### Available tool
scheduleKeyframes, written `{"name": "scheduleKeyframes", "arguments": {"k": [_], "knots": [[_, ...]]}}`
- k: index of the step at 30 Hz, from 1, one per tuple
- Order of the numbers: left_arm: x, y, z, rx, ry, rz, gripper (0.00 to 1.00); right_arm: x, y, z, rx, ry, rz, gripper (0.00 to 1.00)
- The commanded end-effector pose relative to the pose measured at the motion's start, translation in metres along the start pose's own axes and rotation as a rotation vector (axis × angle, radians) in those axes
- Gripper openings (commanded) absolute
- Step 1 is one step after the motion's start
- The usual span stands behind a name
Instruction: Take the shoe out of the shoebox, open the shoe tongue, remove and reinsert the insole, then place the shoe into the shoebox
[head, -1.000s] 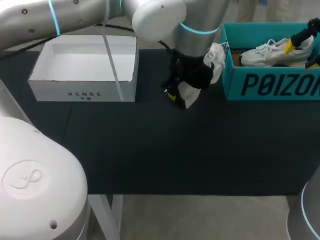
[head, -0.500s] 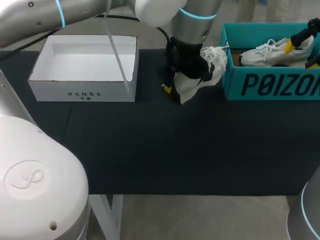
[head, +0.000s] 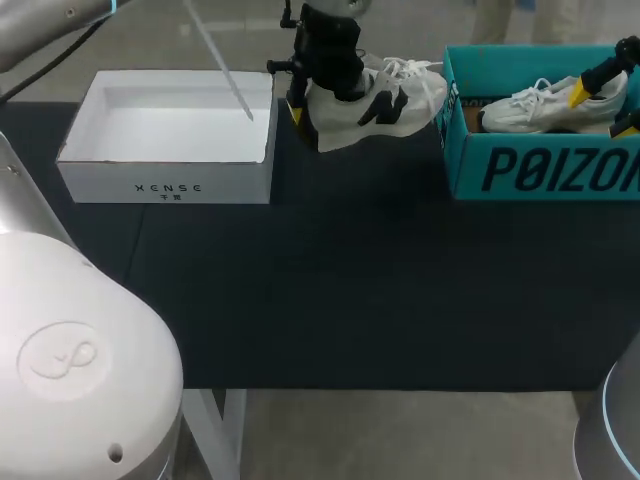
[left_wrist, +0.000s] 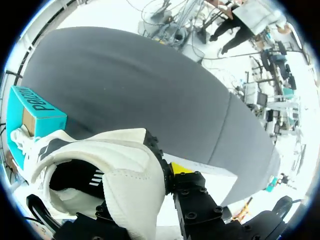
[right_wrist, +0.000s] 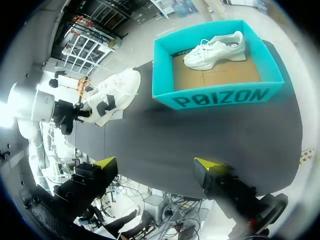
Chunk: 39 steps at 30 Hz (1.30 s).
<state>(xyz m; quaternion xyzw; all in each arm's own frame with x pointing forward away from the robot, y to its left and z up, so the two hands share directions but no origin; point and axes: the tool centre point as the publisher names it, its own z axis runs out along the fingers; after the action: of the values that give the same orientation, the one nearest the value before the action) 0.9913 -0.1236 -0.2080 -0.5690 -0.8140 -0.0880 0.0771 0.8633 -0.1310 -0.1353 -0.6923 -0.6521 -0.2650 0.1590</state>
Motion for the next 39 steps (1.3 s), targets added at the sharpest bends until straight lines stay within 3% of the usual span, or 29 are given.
{"name": "scheduleKeyframes", "arguments": {"k": [1, 3, 19, 20, 26, 34, 35, 37, 39], "knots": [[0.011, 0.040, 0.000, 0.039, -0.008, 0.046, 0.00, 0.000, 0.001, 0.000, 0.002, -0.001, 0.000, 1.00], [0.013, 0.052, 0.002, 0.035, 0.008, 0.026, 0.00, 0.000, 0.001, 0.000, 0.002, -0.001, 0.000, 1.00], [0.013, 0.052, 0.002, 0.035, 0.008, 0.026, 0.00, 0.000, 0.001, 0.000, 0.002, -0.001, 0.000, 1.00], [0.014, 0.058, 0.004, 0.043, 0.013, 0.029, 0.00, 0.000, 0.001, 0.000, 0.002, -0.001, 0.000, 1.00], [0.038, 0.090, 0.015, -0.077, 0.037, 0.252, 0.00, 0.000, 0.001, 0.000, 0.002, -0.001, 0.000, 1.00], [0.070, 0.137, 0.027, -0.040, 0.015, 0.499, 0.00, 0.000, 0.001, 0.000, 0.002, -0.001, 0.000, 1.00], [0.076, 0.144, 0.028, -0.054, -0.034, 0.491, 0.00, 0.000, 0.001, 0.000, 0.002, -0.001, 0.000, 1.00], [0.081, 0.160, 0.029, 0.002, -0.017, 0.506, 0.00, 0.000, 0.001, 0.000, 0.002, -0.001, 0.000, 1.00], [0.087, 0.170, 0.031, -0.032, -0.028, 0.464, 0.00, 0.000, 0.001, 0.000, 0.002, -0.001, 0.000, 1.00]]}}
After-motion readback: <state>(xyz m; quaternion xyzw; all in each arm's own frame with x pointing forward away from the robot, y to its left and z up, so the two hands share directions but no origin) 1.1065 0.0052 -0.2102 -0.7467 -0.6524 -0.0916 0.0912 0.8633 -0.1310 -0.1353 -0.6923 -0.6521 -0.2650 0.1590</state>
